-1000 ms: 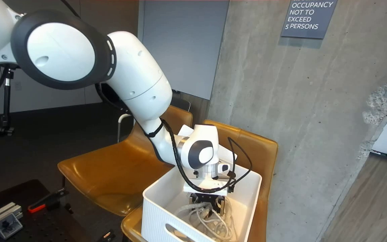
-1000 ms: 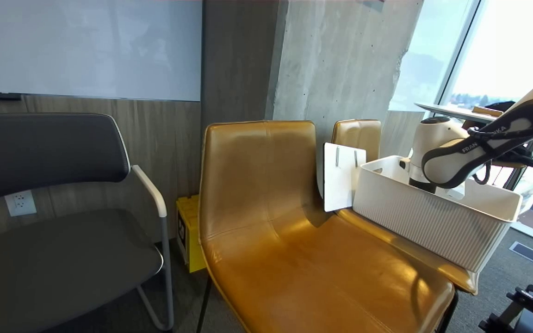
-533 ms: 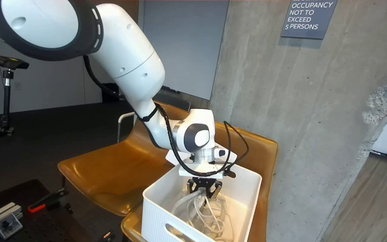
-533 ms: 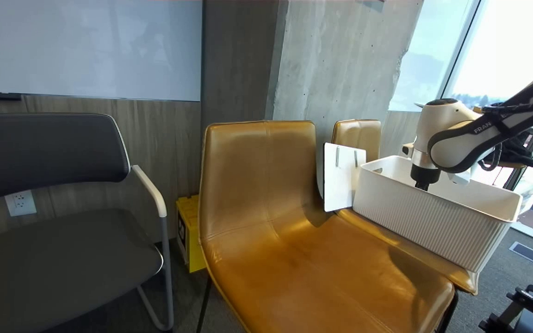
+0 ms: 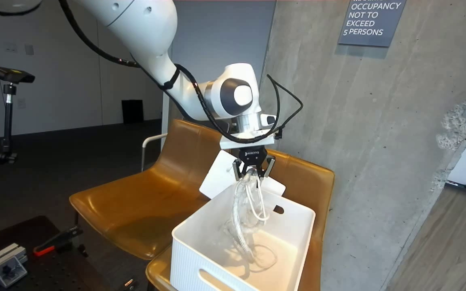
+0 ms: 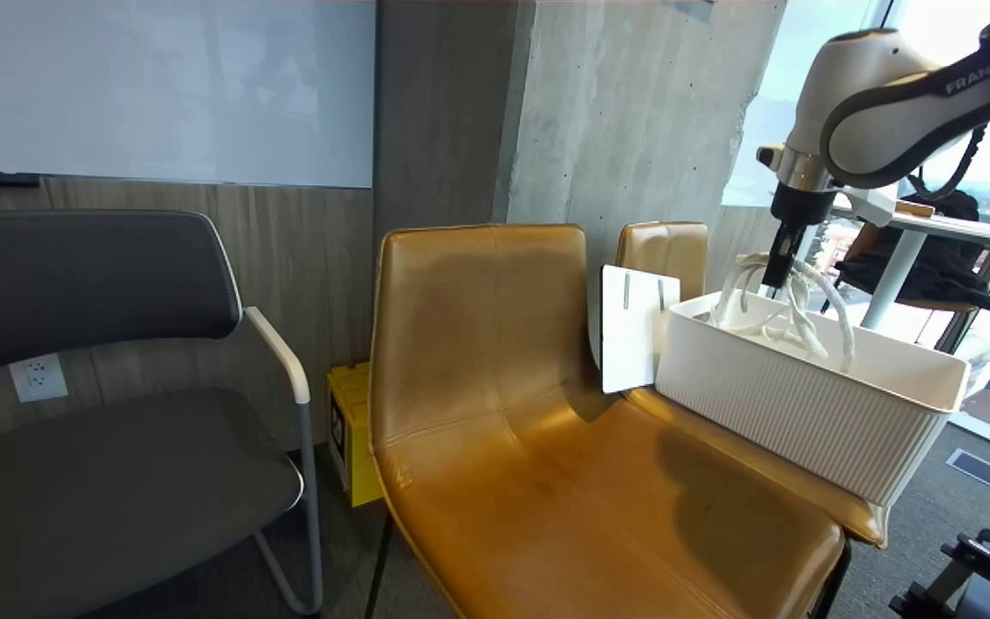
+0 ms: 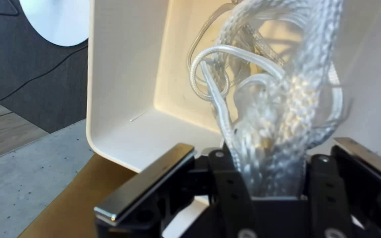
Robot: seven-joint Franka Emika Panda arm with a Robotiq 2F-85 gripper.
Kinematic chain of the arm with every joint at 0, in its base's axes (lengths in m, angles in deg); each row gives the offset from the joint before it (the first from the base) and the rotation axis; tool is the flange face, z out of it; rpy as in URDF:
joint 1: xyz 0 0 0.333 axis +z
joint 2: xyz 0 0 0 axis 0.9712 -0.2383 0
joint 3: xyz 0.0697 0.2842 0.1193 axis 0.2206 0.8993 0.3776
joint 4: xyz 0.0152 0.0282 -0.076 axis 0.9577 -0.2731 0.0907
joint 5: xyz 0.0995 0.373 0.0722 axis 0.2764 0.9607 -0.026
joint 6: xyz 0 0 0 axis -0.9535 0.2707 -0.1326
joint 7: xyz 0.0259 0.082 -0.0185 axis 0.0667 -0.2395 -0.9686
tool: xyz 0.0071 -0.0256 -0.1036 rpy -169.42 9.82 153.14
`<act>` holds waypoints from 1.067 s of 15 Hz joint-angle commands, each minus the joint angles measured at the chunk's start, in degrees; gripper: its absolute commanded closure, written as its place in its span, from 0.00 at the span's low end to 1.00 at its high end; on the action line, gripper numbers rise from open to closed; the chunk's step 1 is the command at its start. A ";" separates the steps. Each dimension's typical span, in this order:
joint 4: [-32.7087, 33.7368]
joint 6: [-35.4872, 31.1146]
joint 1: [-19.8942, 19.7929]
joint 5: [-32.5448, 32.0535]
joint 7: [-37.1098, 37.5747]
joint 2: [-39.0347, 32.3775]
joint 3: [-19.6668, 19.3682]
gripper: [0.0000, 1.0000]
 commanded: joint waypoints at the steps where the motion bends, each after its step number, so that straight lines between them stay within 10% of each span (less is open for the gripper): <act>1: 3.57 5.69 3.43 -1.79 1.52 5.25 0.97 1.00; 16: 20.77 16.09 22.56 -4.77 2.93 8.53 13.60 1.00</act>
